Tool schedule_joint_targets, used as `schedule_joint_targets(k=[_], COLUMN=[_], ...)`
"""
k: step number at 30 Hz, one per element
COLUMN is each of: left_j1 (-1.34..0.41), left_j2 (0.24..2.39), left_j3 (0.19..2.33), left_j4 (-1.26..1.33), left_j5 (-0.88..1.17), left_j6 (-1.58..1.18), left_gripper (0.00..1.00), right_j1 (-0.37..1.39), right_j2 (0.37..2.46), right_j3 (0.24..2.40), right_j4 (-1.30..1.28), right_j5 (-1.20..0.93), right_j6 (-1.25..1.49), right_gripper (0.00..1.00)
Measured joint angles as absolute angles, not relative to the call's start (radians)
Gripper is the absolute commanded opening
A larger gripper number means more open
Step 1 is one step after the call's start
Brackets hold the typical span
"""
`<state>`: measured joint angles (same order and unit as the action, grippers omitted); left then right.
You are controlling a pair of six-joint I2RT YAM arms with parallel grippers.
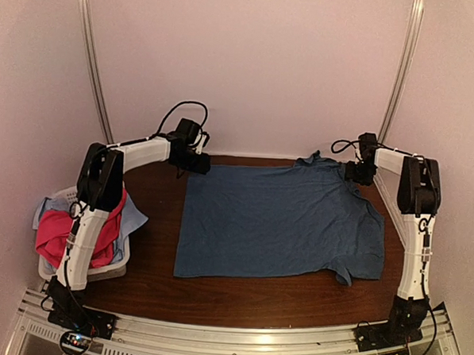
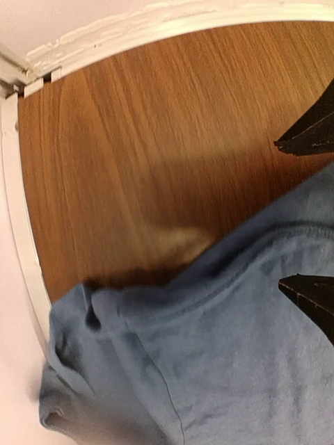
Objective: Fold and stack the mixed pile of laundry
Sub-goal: Adjust the flattened T-shirt at the center of the board.
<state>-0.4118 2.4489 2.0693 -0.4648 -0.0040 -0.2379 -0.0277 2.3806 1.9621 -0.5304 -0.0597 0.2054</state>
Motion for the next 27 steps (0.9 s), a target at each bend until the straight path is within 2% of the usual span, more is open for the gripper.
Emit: schedule_joint_targets(k=[3, 8, 11, 18, 27], left_j1=[-0.454, -0.470, -0.461, -0.452, -0.389], left_j2=[2.473, 2.548, 2.600, 2.613, 2.613], left_j3=[2.134, 2.193, 2.228, 2.266, 2.274], left_j4=[-0.464, -0.513, -0.539, -0.614, -0.649], left_j5=[0.009, -0.015, -0.052, -0.167, -0.244], left_j6=[-0.210, -0.176, -0.161, -0.142, -0.135], left_gripper=[0.45, 0.37, 0.31, 0.27, 0.28], right_j1=[-0.044, -0.030, -0.009, 0.070, 0.097], right_j2=[2.358, 2.303, 2.255, 2.192, 2.298], right_j3=[1.911, 1.842, 1.806, 1.785, 1.815], right_j4=[-0.509, -0.505, -0.493, -0.478, -0.504], right_j5=[-0.024, 0.006, -0.024, -0.104, -0.128], right_j6=[0.185, 0.152, 0.143, 0.138, 0.141], right_gripper=[0.56, 0.42, 0.39, 0.33, 0.25])
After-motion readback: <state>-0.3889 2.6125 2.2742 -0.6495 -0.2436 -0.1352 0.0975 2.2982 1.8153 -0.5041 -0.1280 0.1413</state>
